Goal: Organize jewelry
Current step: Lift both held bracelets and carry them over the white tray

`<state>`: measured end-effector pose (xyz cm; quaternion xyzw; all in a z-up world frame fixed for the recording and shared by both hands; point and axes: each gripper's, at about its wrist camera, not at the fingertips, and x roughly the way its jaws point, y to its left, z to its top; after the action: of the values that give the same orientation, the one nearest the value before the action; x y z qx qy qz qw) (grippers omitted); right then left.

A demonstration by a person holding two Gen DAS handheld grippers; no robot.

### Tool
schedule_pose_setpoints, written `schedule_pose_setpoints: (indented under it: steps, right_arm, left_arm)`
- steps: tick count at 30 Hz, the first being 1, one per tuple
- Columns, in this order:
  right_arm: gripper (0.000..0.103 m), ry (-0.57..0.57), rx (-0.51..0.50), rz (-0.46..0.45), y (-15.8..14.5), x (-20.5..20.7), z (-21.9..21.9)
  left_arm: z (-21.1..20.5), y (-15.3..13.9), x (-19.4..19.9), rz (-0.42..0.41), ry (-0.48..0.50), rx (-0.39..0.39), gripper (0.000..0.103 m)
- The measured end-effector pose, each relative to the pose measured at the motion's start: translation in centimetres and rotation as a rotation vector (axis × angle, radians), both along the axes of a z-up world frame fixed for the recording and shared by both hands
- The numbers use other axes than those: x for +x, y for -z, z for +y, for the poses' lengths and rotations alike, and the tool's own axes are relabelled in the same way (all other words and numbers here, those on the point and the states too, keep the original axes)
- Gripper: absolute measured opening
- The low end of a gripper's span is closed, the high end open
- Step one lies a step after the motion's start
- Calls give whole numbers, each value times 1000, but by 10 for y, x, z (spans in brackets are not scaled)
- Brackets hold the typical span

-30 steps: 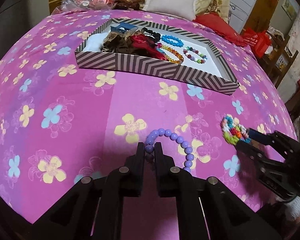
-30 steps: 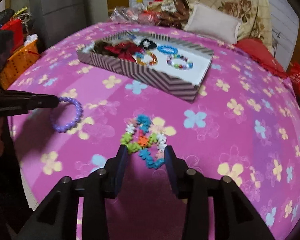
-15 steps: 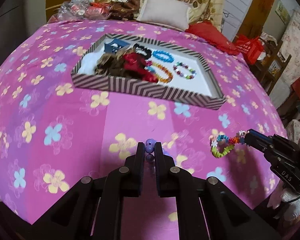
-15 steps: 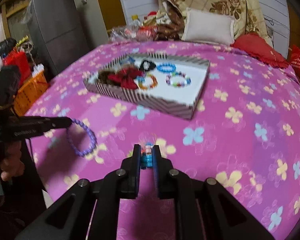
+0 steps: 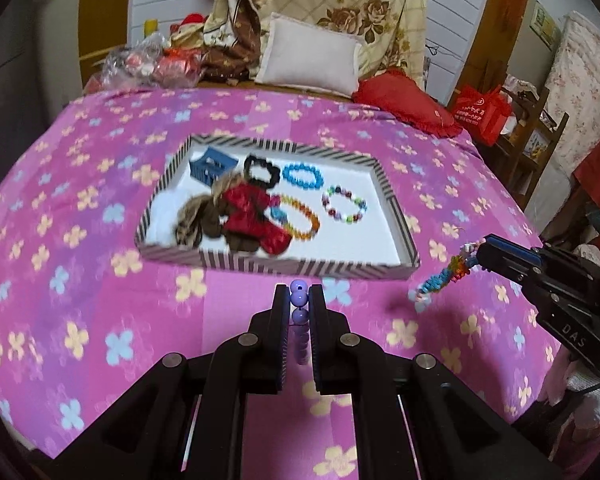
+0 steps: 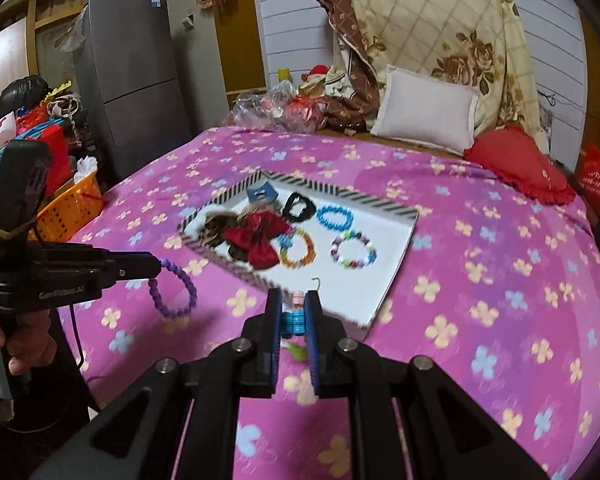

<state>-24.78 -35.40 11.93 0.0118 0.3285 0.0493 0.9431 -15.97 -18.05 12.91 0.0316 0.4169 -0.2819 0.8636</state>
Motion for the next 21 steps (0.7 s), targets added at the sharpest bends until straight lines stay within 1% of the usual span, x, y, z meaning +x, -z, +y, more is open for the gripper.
schedule_pose_setpoints:
  steps: [5,11,16,21]
  right_arm:
    - [11,28,-25,-5,-7,19,-10]
    - [11,47,-20,12,-7,44,-22]
    - [11,63,-15,40,-2,70,-37]
    - [11,78,-8,62,5,92,-52]
  left_arm:
    - [-17,-10,9,-41,3,30,7]
    - [-41,-16,20,-70,20,53,7]
    - [-69,-16,28,-82,54,64,7]
    - [-98,-8,38,-77,81,73,7]
